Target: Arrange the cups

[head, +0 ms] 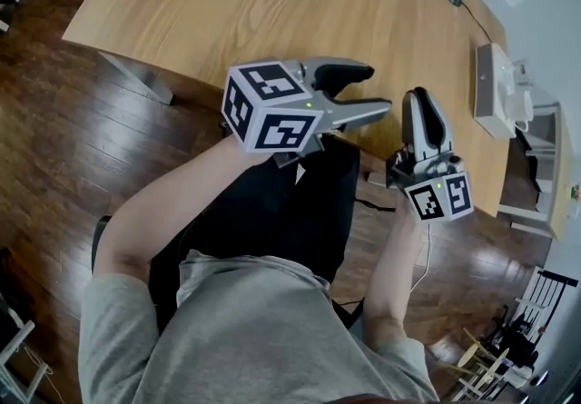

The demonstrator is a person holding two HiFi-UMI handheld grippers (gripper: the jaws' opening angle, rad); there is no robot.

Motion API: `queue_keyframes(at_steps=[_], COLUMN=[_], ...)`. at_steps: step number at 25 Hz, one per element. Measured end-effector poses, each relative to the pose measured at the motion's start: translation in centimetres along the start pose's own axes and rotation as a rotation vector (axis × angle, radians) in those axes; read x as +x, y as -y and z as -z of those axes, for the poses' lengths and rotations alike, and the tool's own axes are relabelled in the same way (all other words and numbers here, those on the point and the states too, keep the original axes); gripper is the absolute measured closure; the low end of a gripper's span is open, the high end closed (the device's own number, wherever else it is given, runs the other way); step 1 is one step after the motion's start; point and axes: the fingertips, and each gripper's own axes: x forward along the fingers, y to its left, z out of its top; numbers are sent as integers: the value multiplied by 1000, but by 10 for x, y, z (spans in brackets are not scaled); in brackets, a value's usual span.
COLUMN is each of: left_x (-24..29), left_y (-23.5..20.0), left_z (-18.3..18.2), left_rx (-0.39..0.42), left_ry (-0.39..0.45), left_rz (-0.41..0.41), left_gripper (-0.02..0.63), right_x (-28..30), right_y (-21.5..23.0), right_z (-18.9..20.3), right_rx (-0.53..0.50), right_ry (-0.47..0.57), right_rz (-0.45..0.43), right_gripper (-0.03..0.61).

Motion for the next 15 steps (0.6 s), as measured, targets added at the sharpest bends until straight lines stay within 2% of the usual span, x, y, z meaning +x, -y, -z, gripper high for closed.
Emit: queue_keyframes(at_steps=[6, 10, 15], left_x=[-5, -4, -4], left_y=[3, 6, 14], left_z=[-3, 3, 2], left_rx=[19, 78, 154], left_ry=[-13, -56, -67], left_rz=[8, 9, 3], left_gripper=[377, 377, 377], right_x=[-2, -11, -12], right_y=[-9, -9, -15], right_z=[13, 11, 4], right_rx=[-18, 31, 14], right_ry=[-19, 7, -19], right_rz=[15, 18, -14], right_gripper=[515, 515, 515])
